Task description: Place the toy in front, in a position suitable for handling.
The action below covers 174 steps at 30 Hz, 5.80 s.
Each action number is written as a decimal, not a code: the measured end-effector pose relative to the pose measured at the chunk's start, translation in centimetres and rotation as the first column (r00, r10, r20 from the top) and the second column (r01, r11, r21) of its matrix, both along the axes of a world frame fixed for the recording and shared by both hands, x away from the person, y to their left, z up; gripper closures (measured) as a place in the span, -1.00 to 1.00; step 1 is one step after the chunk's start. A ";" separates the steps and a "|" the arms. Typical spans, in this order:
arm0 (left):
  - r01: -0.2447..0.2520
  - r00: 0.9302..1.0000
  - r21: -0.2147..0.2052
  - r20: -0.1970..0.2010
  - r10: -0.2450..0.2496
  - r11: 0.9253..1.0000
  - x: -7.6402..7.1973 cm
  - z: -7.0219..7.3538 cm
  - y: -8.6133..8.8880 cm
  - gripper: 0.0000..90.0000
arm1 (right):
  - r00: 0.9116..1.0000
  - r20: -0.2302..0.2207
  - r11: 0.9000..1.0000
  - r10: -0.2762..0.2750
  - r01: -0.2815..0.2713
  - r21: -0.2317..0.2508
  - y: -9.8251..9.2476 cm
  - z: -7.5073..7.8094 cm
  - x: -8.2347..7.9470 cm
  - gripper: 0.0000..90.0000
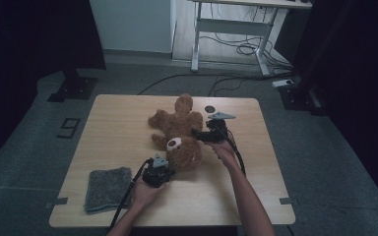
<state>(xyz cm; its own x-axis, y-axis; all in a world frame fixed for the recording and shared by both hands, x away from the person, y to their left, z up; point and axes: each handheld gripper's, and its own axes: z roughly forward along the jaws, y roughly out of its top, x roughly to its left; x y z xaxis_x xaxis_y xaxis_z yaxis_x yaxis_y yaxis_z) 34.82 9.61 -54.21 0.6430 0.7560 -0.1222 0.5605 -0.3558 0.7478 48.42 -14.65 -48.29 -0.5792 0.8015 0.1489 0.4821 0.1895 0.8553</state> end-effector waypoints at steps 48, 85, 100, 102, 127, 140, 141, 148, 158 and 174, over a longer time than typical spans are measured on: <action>-0.109 0.991 -0.080 0.072 0.115 0.991 2.0 3.1 2.0 0.90 | 0.960 0.243 0.967 0.142 -0.187 0.174 -2.2 2.9 -4.8 0.69; -0.225 0.974 -0.133 -0.060 0.218 0.965 6.0 4.5 6.5 0.50 | 0.973 0.177 0.962 0.150 -0.185 0.200 -0.5 -0.1 -8.4 0.55; -0.018 0.998 -0.198 0.047 0.028 0.980 0.0 7.9 6.8 0.26 | 0.976 0.157 0.981 0.152 -0.169 0.098 2.2 -1.5 -9.5 0.53; -0.003 0.999 -0.193 0.041 0.011 0.981 0.2 8.0 6.3 0.21 | 0.977 0.158 0.983 0.140 -0.156 0.098 2.3 -1.6 -9.5 0.53; -0.043 0.997 -0.058 0.064 0.047 0.997 0.5 6.1 3.6 0.05 | 0.988 0.152 0.993 -0.006 -0.011 0.116 -5.4 1.8 -12.1 -0.42; -0.035 0.998 -0.062 0.057 0.039 0.997 0.0 5.9 4.0 0.03 | 1.000 -0.016 0.995 -0.027 0.028 0.098 -9.4 -2.5 -11.1 -0.59; -0.035 0.998 -0.063 0.056 0.039 0.997 0.0 5.9 4.0 0.03 | 1.000 -0.017 0.994 -0.026 0.028 0.103 -9.4 -2.7 -11.1 -0.56; -0.040 0.996 -0.096 0.076 0.047 0.995 -0.6 6.6 4.9 0.04 | 1.000 -0.017 0.990 -0.014 0.016 0.139 -9.5 -3.5 -11.5 -0.10; -0.089 0.994 -0.040 0.061 0.091 0.995 -2.7 6.4 8.7 -0.09 | 1.000 -0.009 0.993 -0.014 0.015 0.121 -9.4 -3.2 -11.7 -0.02; -0.218 0.975 0.029 -0.029 0.219 0.975 -5.9 3.0 13.6 -0.45 | 0.999 -0.011 0.989 -0.034 0.036 0.147 -9.4 -3.6 -12.3 -0.02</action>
